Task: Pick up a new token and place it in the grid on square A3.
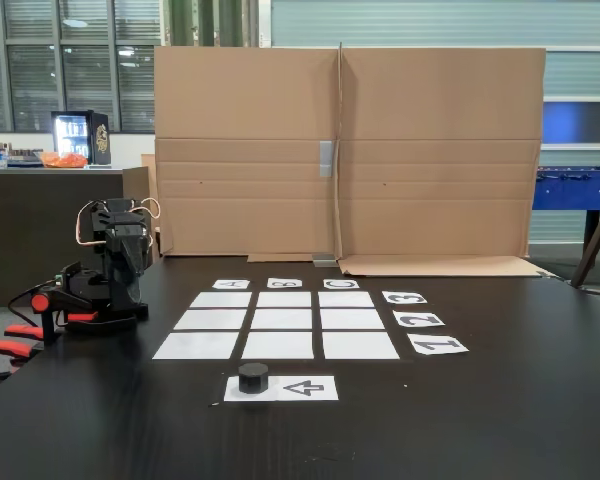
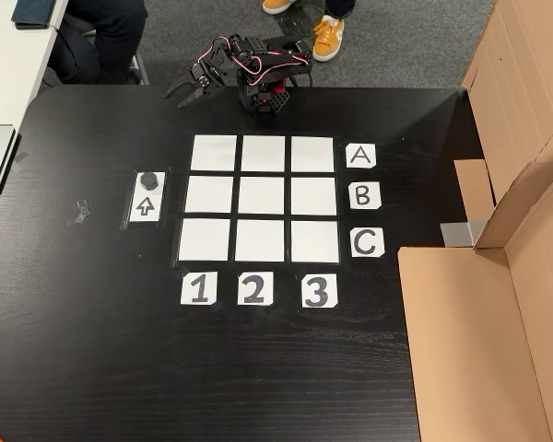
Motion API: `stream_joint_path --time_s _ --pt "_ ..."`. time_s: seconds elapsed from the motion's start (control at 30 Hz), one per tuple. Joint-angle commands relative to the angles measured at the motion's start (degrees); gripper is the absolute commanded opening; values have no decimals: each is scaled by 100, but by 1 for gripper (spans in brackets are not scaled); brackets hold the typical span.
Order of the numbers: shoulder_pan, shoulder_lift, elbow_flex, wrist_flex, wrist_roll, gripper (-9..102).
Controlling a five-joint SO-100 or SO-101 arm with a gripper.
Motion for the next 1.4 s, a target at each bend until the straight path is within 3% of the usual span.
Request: stream_joint_path --time_s 0.0,0.33,0.6,0.8,1.0,1.37 --pt "466 -1090 -967 149 -290 14" --pt "457 -1160 -1002 229 -308 14" --pt "431 -1854 -1951 1072 -290 18" --pt "299 -2856 -3287 1828 -264 23" --pt "-53 -4878 -5326 3032 -264 28" --pt "-809 -7849 -8367 4491 70 27"
